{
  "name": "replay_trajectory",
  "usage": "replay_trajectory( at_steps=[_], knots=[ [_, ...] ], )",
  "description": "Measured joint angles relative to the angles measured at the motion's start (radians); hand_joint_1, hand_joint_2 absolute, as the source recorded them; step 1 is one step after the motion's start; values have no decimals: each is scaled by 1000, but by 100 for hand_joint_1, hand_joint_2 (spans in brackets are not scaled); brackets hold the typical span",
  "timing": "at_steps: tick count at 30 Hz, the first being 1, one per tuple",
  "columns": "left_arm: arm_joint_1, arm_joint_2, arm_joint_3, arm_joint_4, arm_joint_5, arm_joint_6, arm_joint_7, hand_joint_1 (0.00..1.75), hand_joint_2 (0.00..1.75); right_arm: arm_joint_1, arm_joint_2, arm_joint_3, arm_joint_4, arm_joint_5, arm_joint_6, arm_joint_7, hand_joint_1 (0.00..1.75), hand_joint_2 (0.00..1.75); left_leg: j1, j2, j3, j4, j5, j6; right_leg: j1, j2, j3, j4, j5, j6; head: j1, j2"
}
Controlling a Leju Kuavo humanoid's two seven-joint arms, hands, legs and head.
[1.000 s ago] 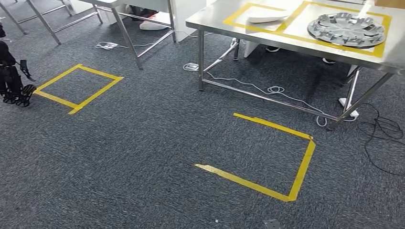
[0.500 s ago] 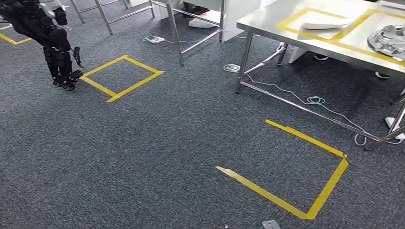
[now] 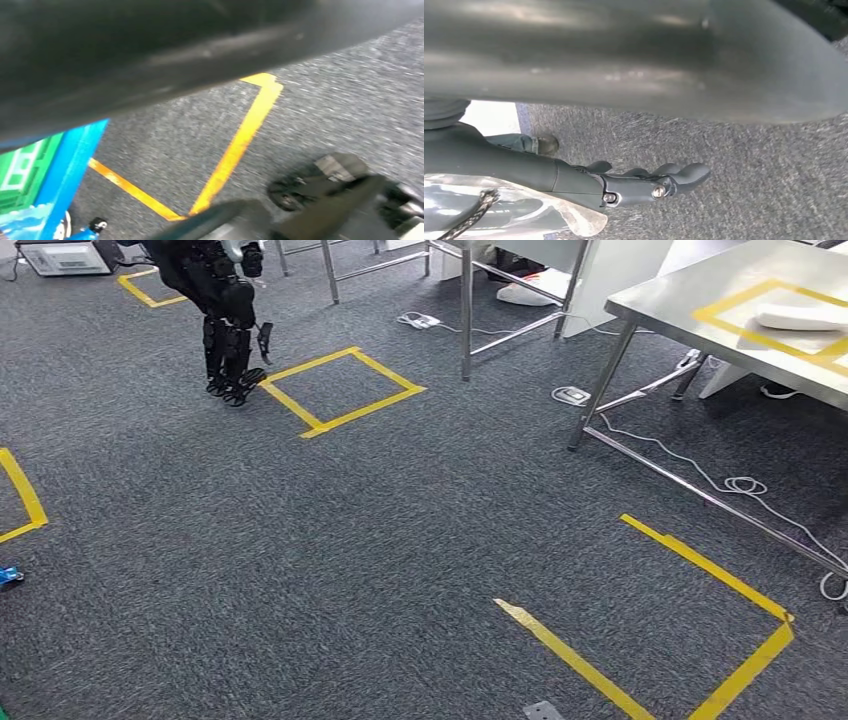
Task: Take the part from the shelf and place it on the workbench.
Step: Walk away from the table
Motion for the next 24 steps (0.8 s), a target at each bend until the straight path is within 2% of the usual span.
replay_trajectory(
  at_steps=[1, 2, 4, 5, 6, 7, 8, 9, 10, 11, 12, 13, 14, 15, 16, 19, 24],
  knots=[
    [2, -7, 0, 0, -13, 8, 3, 0, 0, -1, -1, 0, 0, -9, -3, 0, 0, 0, 1, -12, 1, -4, 2, 5, -2, 12, 1, 4, -7, 6, 1, 0],
    [3, -14, 0, 0, -26, 16, 8, 0, 0, 0, -2, 0, 0, -17, -5, 0, 0, 0, 4, -25, 1, -8, 6, 11, -5, 38, -6, 21, -22, 12, 2, 0],
    [1, -32, -3, 0, -48, 28, 14, 0, 0, 2, -5, -3, 0, -31, -7, 0, 0, 0, 7, -50, 2, -13, 9, 19, -9, 104, -52, 120, -79, 18, 6, 0],
    [-1, -40, -5, 0, -55, 30, 15, 0, 0, 4, -6, -5, 0, -36, -6, 0, 0, 0, 7, -64, 1, -12, 9, 20, -9, 121, -87, 192, -110, 18, 7, 0],
    [-1, -46, -7, 0, -61, 31, 16, 0, 0, 6, -7, -8, 0, -40, -6, -1, 0, 0, 6, -79, 1, -12, 9, 21, -9, 128, -121, 254, -130, 18, 8, 0],
    [-1, -50, -8, 0, -67, 30, 18, 0, 0, 7, -8, -10, 0, -44, -5, -1, 0, 0, 6, -93, 2, -11, 9, 22, -9, 129, -142, 286, -130, 18, 8, 0],
    [-1, -52, -9, 0, -74, 30, 20, 0, 0, 8, -9, -12, 0, -48, -4, -1, 0, 0, 6, -108, 3, -10, 8, 21, -9, 130, -146, 279, -109, 17, 8, 0],
    [-1, -54, -11, 0, -80, 30, 23, 0, 0, 8, -10, -15, 0, -53, -4, -1, 0, 0, 6, -123, 4, -9, 8, 20, -10, 134, -131, 231, -71, 16, 8, 0],
    [-1, -56, -14, 0, -85, 28, 28, 0, 0, 7, -12, -18, 0, -59, -4, 0, 0, 0, 7, -136, 6, -8, 6, 19, -12, 148, -103, 158, -28, 15, 8, 0],
    [-3, -57, -20, 0, -89, 27, 32, 0, 0, 7, -13, -22, 0, -65, -4, 1, 0, 0, 6, -149, 6, -6, 5, 15, -14, 170, -75, 90, 1, 15, 8, 0],
    [-5, -59, -27, 0, -92, 26, 37, 0, 0, 6, -15, -26, 0, -70, -4, 1, 0, 0, 6, -162, 4, -4, 5, 11, -16, 190, -51, 42, 17, 14, 7, 0],
    [-7, -61, -35, 0, -93, 26, 41, 0, 0, 5, -16, -31, 0, -74, -4, 2, 0, 0, 7, -172, 1, -3, 6, 6, -17, 205, -38, 17, 20, 12, 7, 0],
    [-8, -64, -41, 0, -94, 26, 44, 0, 0, 4, -17, -34, 0, -76, -3, 3, 0, 0, 9, -182, -3, -2, 8, 1, -15, 207, -33, 13, 17, 10, 6, 0],
    [-7, -65, -46, 0, -95, 26, 46, 0, 0, 3, -18, -37, 0, -78, -2, 3, 0, 0, 11, -191, -6, -2, 9, -5, -14, 199, -29, 12, 17, 4, 6, 0],
    [-6, -67, -50, 0, -95, 26, 48, 0, 0, 3, -19, -39, 0, -79, -2, 4, 0, 0, 11, -185, -9, 2, 7, -10, -14, 188, -28, 10, 19, -1, 6, 0],
    [-5, -68, -58, 0, -95, 26, 51, 0, 0, 2, -20, -40, 0, -80, -1, 4, 0, 0, 8, -130, -19, 28, -14, -18, -16, 165, -23, 2, 22, -15, 3, 0],
    [-6, -68, -59, 0, -95, 26, 52, 0, 0, 3, -20, -41, 0, -80, -1, 3, 0, 0, 8, -112, -30, 52, -29, -20, -15, 159, -22, 2, 21, -18, 0, 0]
  ],
)
